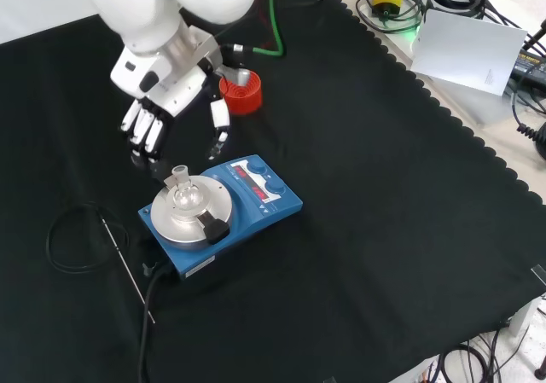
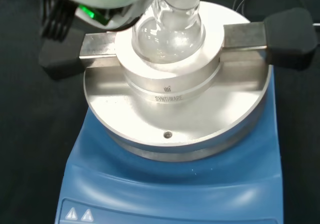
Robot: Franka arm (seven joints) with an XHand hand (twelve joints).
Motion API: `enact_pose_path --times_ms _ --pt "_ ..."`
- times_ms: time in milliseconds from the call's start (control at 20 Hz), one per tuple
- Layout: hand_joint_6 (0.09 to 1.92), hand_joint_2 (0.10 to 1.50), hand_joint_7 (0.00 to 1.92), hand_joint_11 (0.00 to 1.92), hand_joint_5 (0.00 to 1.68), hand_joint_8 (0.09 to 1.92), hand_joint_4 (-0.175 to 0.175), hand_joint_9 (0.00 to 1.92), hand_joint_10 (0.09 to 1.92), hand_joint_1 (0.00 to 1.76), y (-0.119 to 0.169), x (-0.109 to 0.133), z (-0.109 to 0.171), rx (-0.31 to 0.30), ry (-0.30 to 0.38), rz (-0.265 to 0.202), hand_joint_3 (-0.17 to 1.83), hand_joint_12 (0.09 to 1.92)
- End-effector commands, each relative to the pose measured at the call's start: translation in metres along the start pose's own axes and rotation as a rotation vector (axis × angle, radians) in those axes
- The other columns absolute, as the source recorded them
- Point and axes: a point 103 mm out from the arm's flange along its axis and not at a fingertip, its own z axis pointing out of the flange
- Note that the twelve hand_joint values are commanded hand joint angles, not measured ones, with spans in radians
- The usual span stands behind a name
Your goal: Turn on the heater.
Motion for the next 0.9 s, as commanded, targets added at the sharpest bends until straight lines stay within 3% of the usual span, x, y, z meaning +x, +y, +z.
enact_pose_path --times_ms 50,250,550,750,900 --pt "0.64 0.59 0.25 0.24 0.37 0.78 -0.071 0.49 0.72 0.88 -0.038 -0.006 -0.023 -0.066 -0.002 0.05 0.6 1.38" --pt "0.63 0.59 0.25 0.24 0.38 0.78 -0.071 0.49 0.72 0.88 -0.068 -0.003 -0.022 -0.07 0.002 0.074 0.6 1.38" --pt "0.6 0.61 0.28 0.27 0.35 0.78 -0.074 0.54 0.72 0.89 -0.113 0.006 -0.008 -0.024 -0.013 0.101 0.61 1.38" --pt "0.54 0.62 0.34 0.34 0.36 0.77 -0.076 0.64 0.68 0.92 -0.142 0.01 0.012 0.0 -0.017 0.113 0.65 1.35" --pt "0.53 0.62 0.5 0.4 0.37 0.77 -0.078 0.74 0.66 0.94 -0.157 0.014 0.028 0.038 -0.019 0.12 0.68 1.34"
